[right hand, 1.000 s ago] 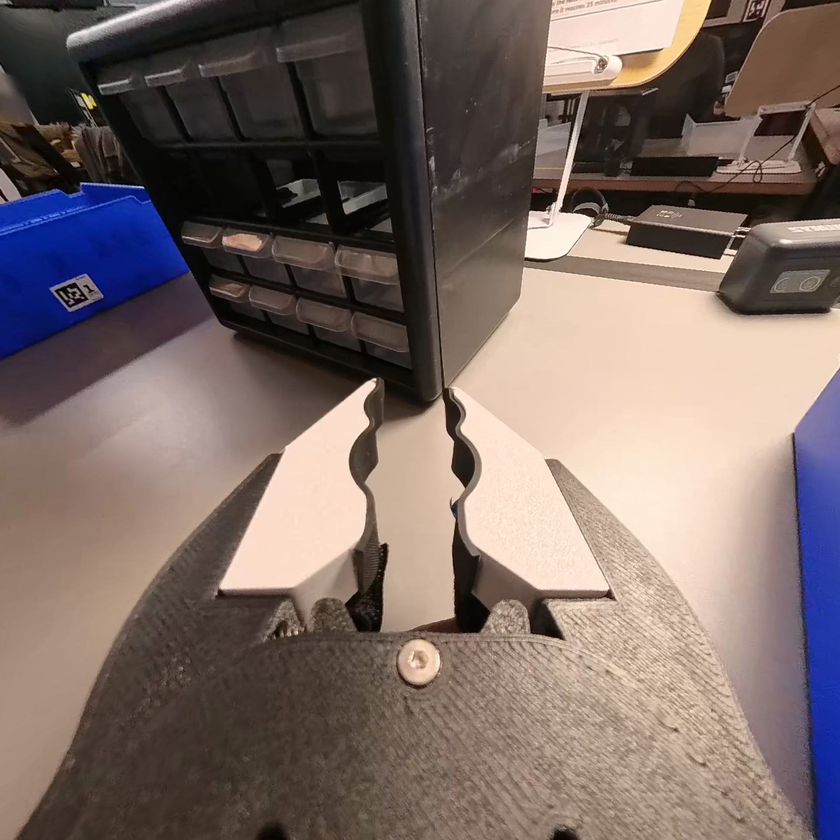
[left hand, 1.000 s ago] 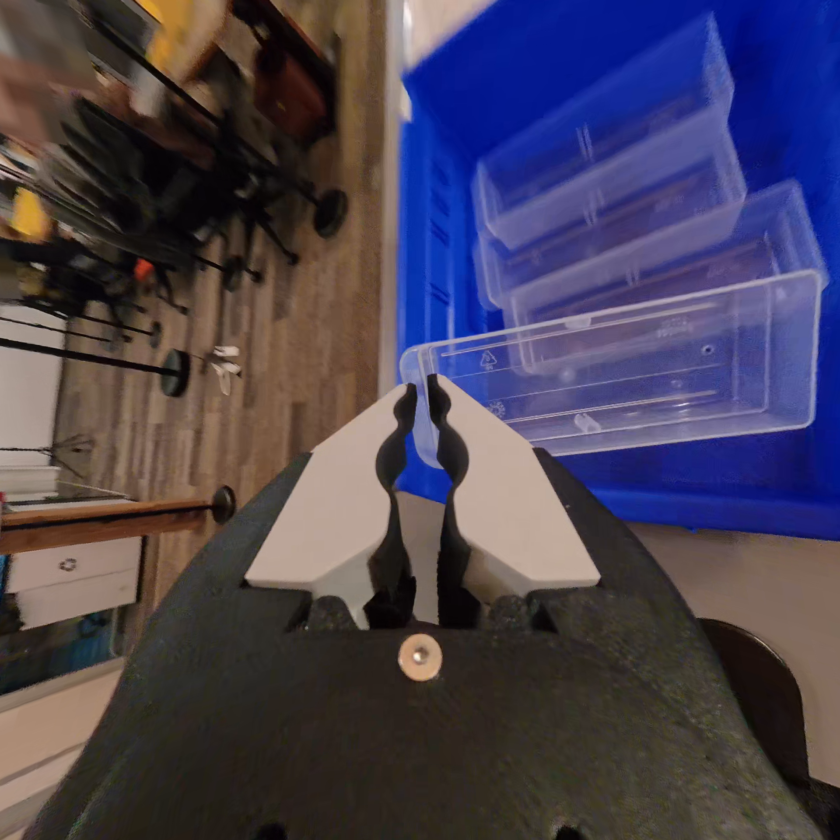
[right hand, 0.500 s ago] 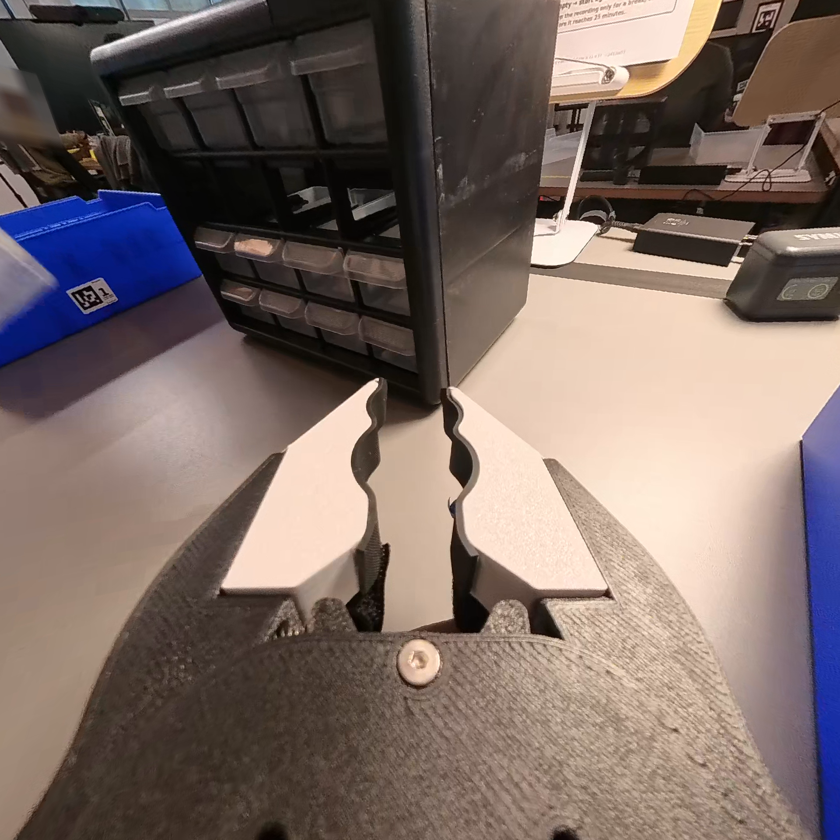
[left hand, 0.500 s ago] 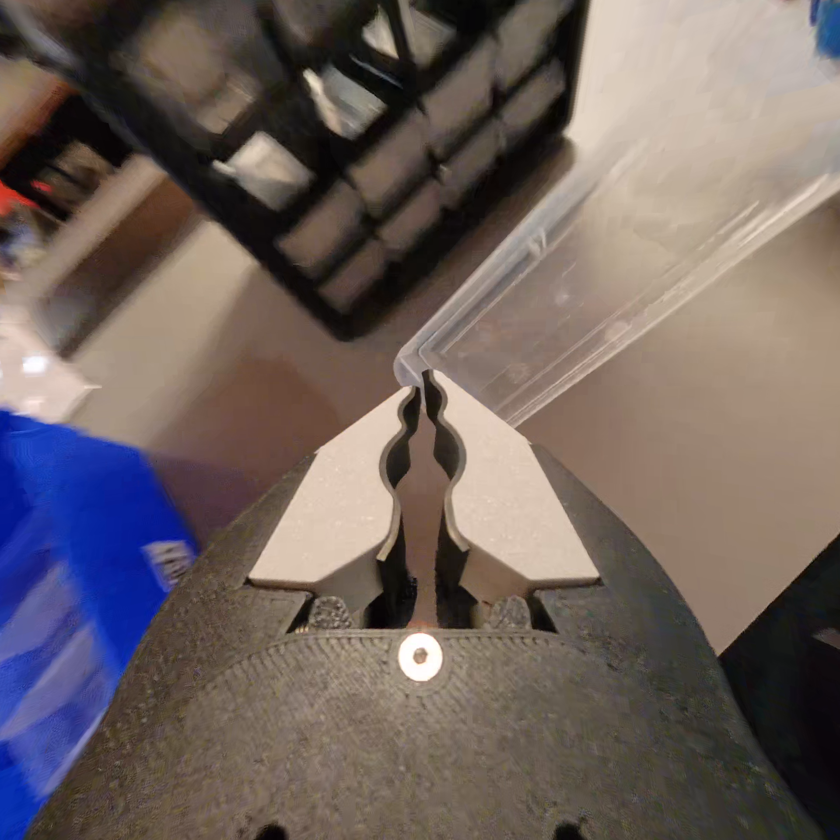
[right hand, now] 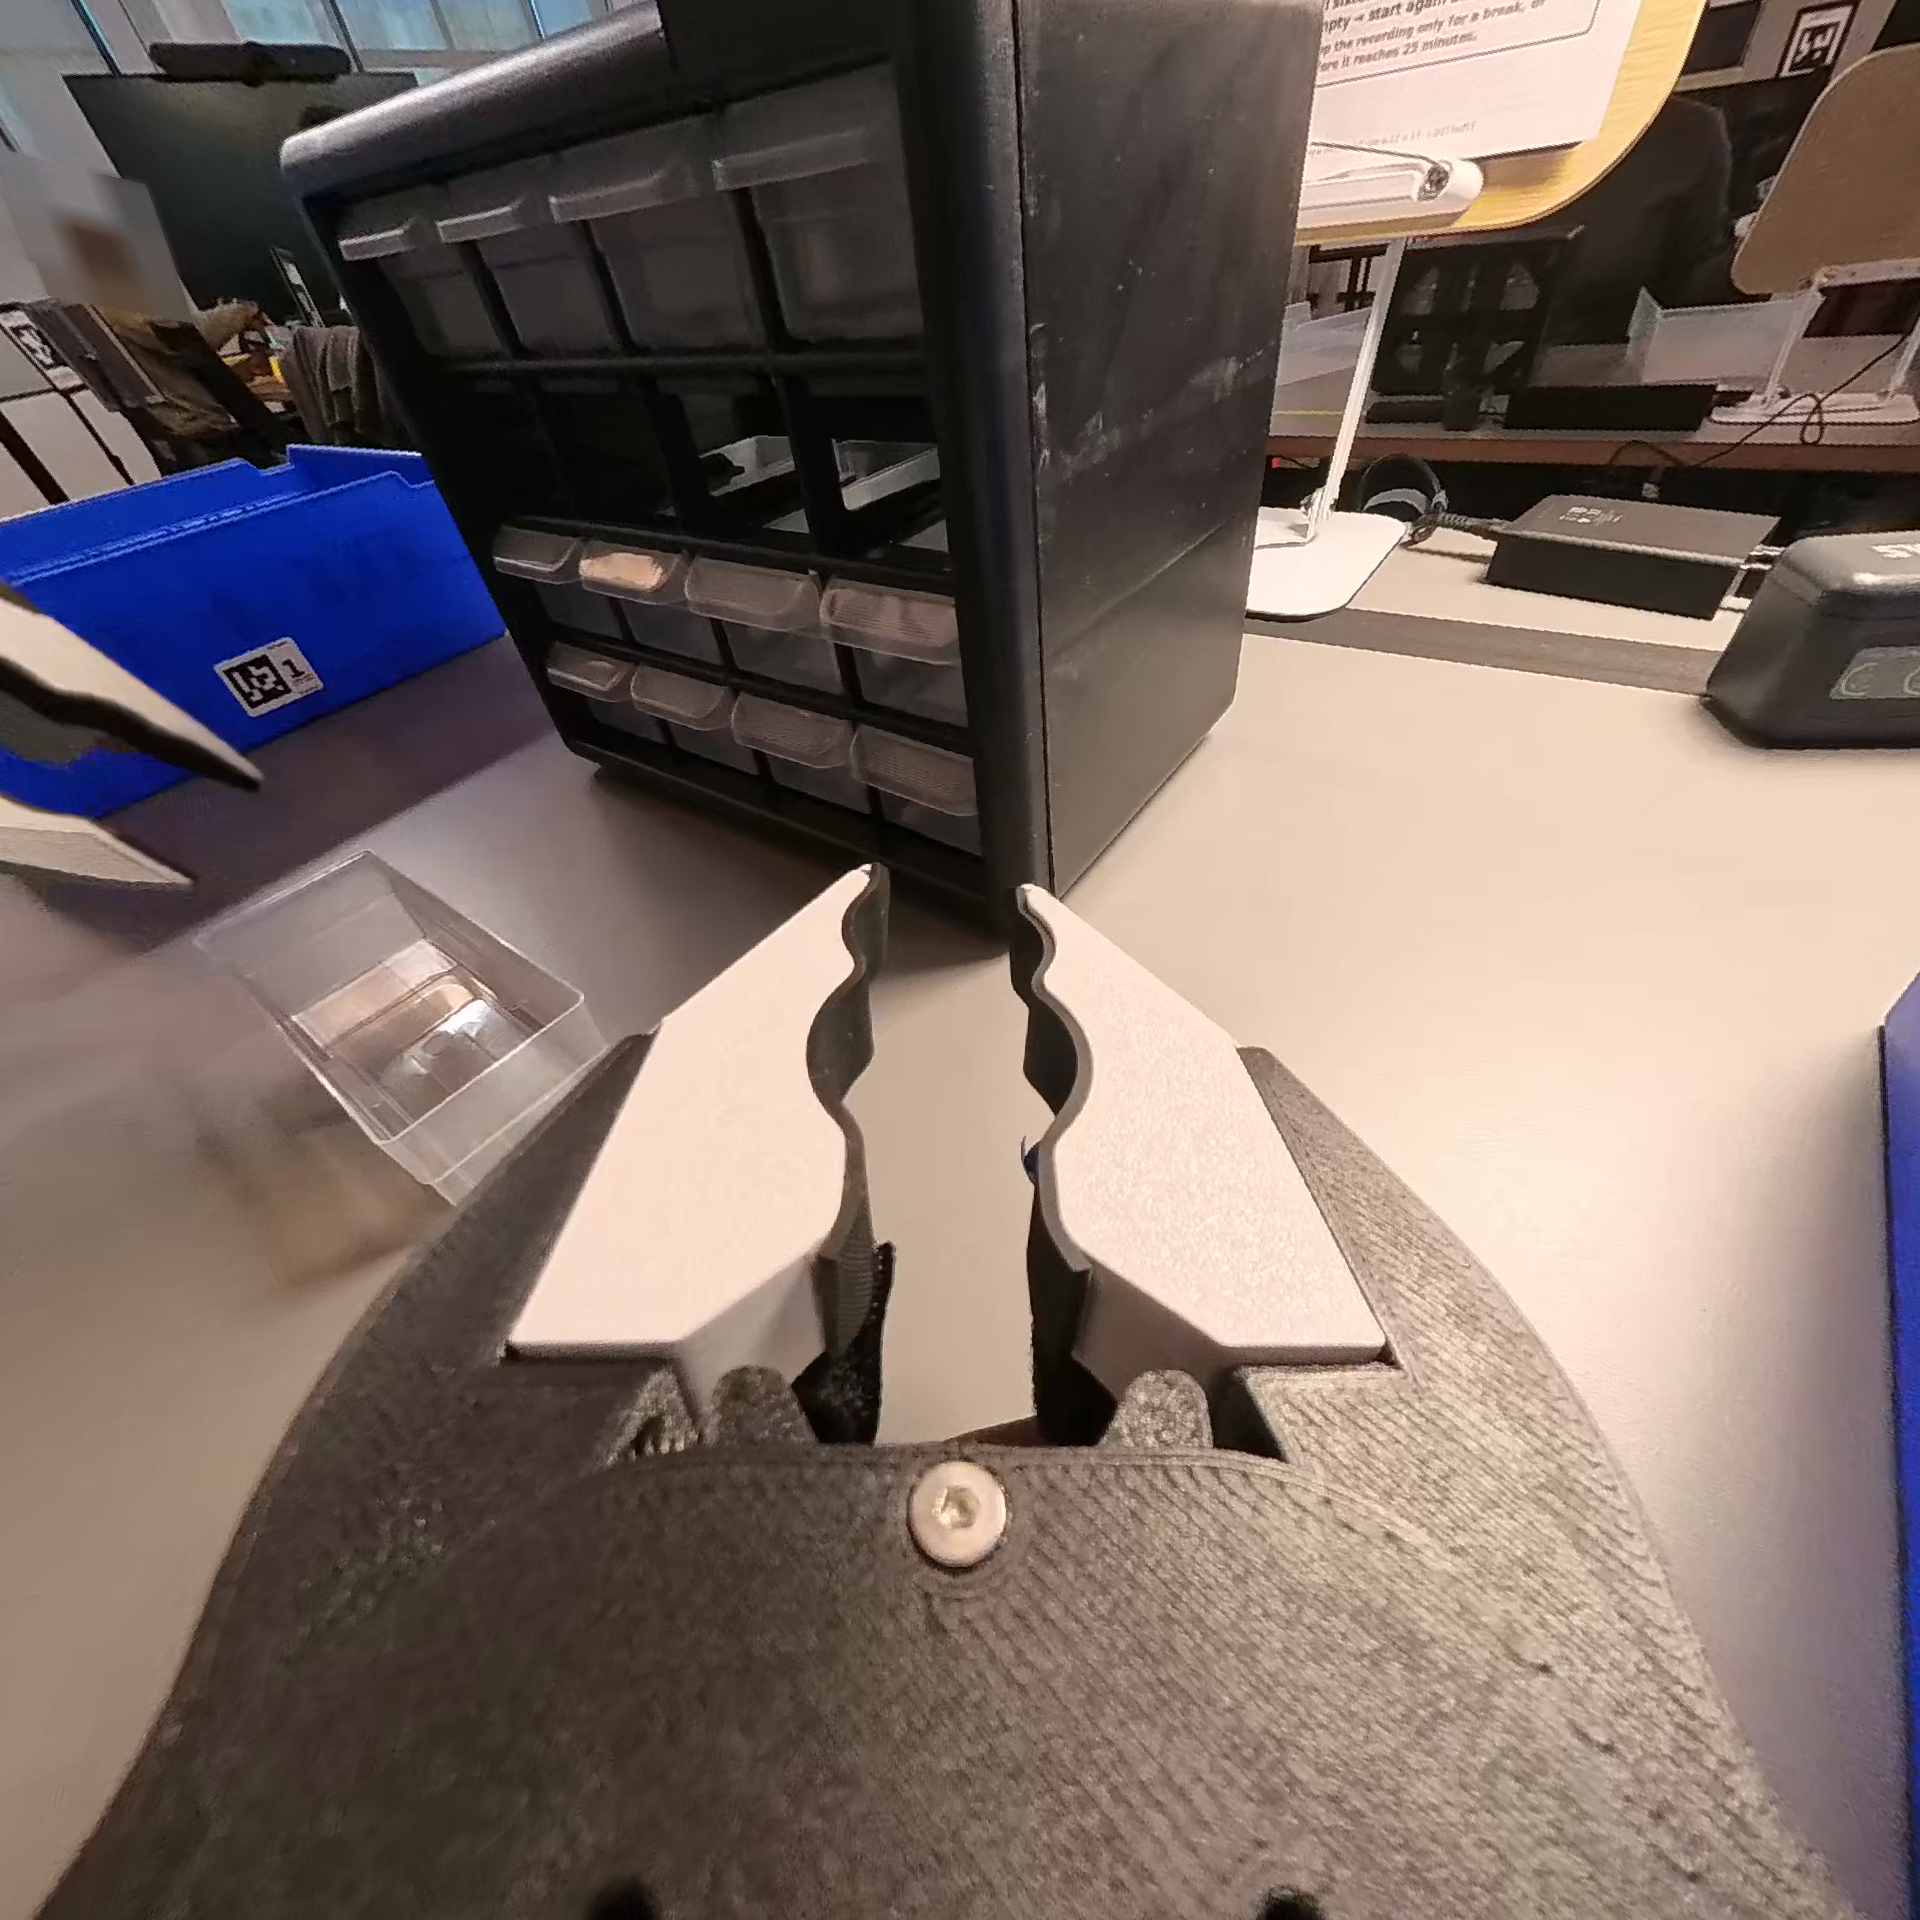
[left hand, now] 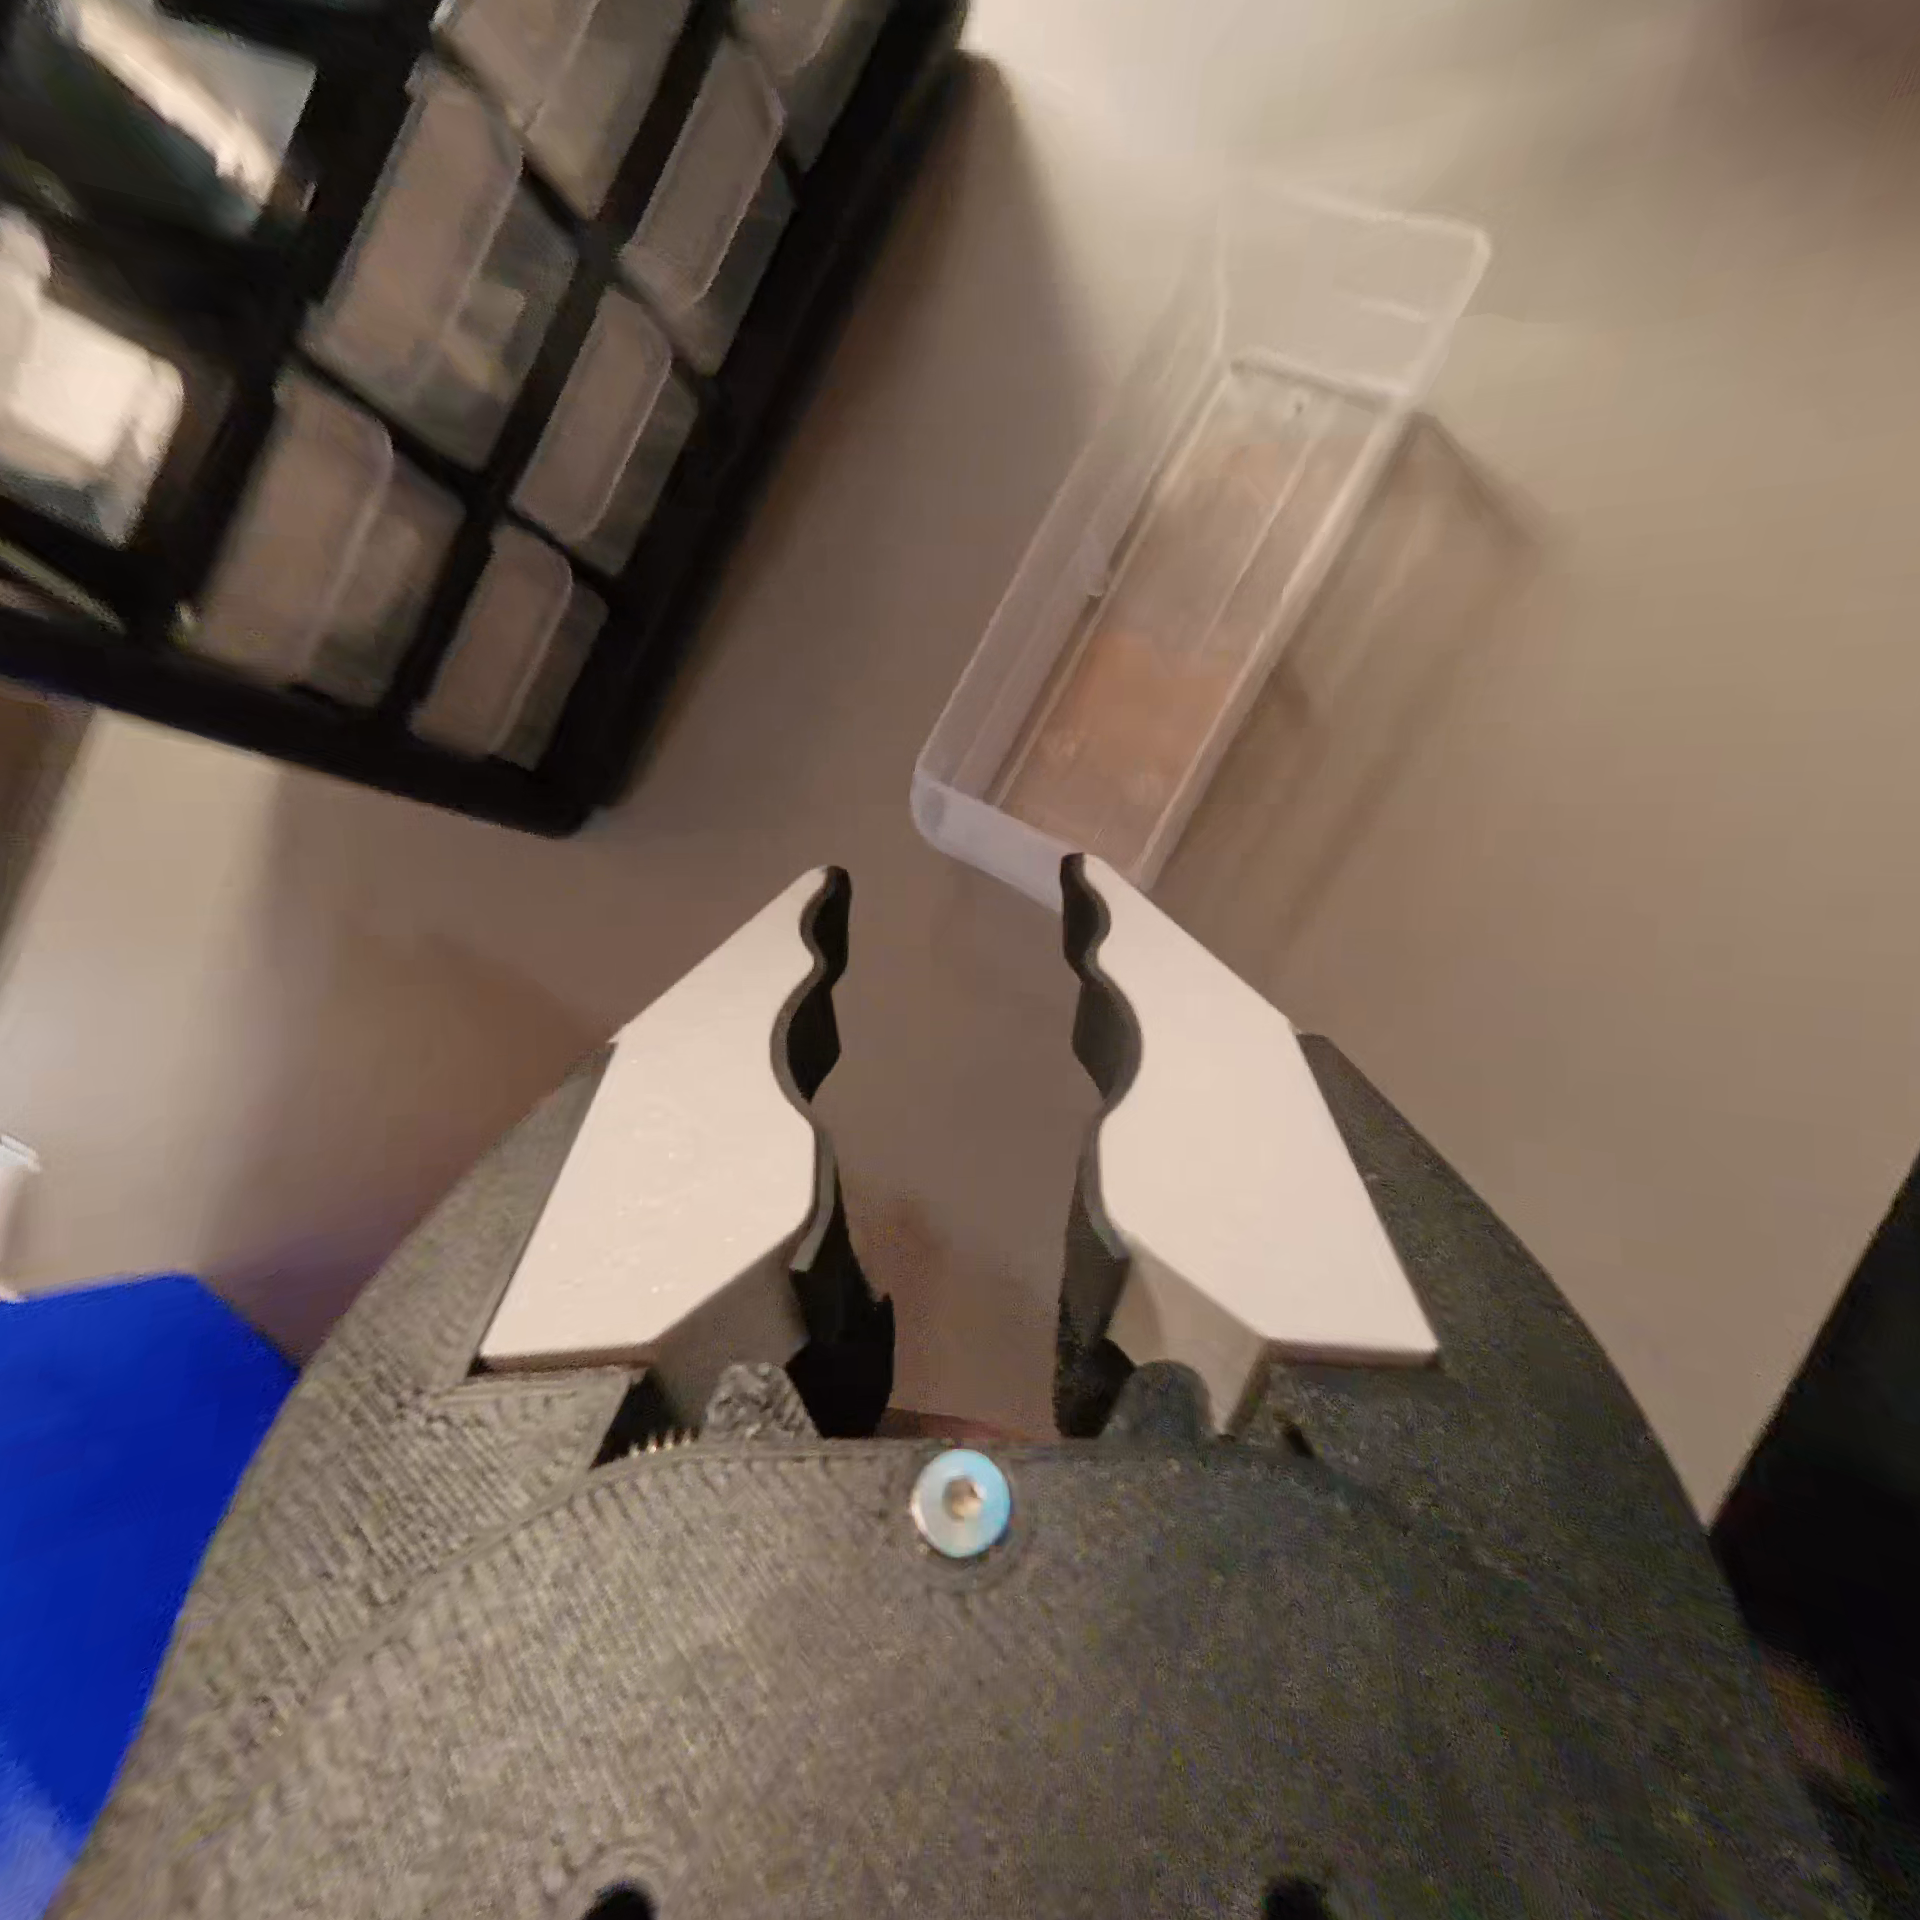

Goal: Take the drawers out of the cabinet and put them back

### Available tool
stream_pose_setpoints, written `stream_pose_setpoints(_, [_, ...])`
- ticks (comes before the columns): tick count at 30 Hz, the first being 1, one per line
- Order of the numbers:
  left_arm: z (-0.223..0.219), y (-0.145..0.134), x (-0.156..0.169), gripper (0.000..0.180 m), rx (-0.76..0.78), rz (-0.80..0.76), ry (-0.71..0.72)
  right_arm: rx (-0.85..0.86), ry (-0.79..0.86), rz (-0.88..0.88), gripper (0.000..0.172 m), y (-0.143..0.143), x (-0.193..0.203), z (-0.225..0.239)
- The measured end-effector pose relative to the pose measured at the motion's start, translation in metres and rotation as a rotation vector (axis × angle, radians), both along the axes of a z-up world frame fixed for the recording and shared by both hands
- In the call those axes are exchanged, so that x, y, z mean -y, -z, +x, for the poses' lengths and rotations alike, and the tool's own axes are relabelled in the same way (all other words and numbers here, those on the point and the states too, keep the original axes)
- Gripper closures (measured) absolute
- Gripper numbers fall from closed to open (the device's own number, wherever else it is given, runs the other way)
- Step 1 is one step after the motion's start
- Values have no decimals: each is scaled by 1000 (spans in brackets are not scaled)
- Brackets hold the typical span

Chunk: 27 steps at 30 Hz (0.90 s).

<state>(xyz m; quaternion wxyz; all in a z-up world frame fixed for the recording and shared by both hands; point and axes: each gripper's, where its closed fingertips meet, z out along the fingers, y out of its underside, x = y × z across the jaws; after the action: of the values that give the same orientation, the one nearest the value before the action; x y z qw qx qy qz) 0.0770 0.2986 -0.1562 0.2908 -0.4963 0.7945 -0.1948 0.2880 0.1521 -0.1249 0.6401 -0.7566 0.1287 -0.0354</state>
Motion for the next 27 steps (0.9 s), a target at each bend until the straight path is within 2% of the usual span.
stream_pose_setpoints(3, [-7,-2,-3,121,12,234,295,-18,-4,-7,148,2,-1,1])
stream_pose_setpoints(5, [-12,8,-3,122,-10,369,492,-28,-3,-5,148,2,-1,2])
stream_pose_setpoints(7, [-10,18,-5,121,-10,458,614,-31,1,6,148,1,1,3])
stream_pose_setpoints(14, [12,28,5,119,145,611,780,-51,-4,21,150,0,3,3])
stream_pose_setpoints(16, [13,33,7,129,142,628,803,-57,-8,19,150,0,2,3])
stream_pose_setpoints(18, [12,35,11,145,139,608,813,-59,-9,20,150,0,2,3])
stream_pose_setpoints(21, [10,29,24,156,149,567,827,-60,-9,19,150,0,2,3])
stream_pose_setpoints(27, [12,-11,63,162,226,357,839,-94,-20,20,150,2,1,5])
